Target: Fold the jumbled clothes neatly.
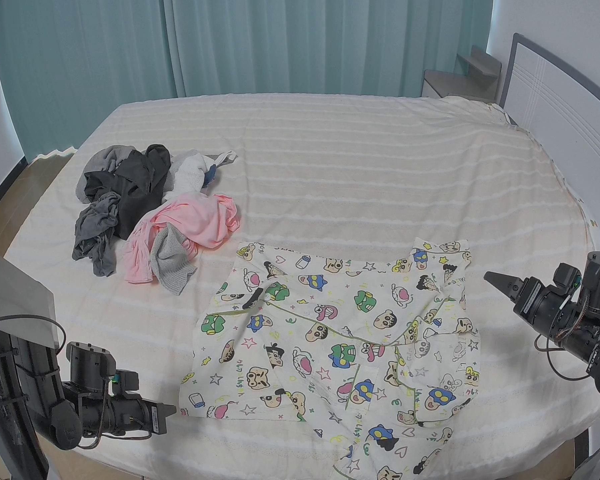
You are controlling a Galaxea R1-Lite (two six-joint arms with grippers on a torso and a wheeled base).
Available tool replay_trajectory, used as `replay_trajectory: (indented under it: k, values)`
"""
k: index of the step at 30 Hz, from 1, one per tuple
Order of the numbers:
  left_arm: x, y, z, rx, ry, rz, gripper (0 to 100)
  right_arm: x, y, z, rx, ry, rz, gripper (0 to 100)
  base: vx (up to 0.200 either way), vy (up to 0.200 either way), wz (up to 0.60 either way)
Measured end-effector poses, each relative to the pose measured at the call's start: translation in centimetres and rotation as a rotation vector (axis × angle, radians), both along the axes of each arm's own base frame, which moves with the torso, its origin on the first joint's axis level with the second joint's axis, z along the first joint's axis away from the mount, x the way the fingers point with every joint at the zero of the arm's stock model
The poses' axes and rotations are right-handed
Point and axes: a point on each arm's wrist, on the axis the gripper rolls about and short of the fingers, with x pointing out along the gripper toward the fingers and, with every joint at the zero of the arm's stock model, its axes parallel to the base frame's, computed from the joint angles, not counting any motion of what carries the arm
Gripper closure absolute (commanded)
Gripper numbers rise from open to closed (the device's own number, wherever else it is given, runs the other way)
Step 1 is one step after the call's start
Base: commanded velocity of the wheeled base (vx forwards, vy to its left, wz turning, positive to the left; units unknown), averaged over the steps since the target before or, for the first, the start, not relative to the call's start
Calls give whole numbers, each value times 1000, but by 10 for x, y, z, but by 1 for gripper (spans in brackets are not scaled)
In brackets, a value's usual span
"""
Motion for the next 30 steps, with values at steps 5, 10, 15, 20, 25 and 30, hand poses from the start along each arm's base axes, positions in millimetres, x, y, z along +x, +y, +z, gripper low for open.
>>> replay_trajectory:
  k: [5,10,15,20,25,30]
  values:
    - [0,0,-1,-6,4,-4,100,0,0,0,-1,0,0,0,0,0,0]
    - [1,-1,-4,-8,7,-10,0,-1,0,-1,-2,3,0,0,0,0,0]
    - [8,-2,-5,-40,-58,-33,0,-1,0,-1,-3,5,1,0,0,0,0]
    - [13,-5,-10,-60,-93,-48,0,-1,0,-1,-3,4,0,0,0,0,0]
    - [15,-12,-17,-91,-82,-52,0,-1,0,-1,-3,4,0,0,0,0,0]
    - [15,-20,-26,-96,-42,-73,0,-1,0,-1,-3,4,1,0,0,0,0]
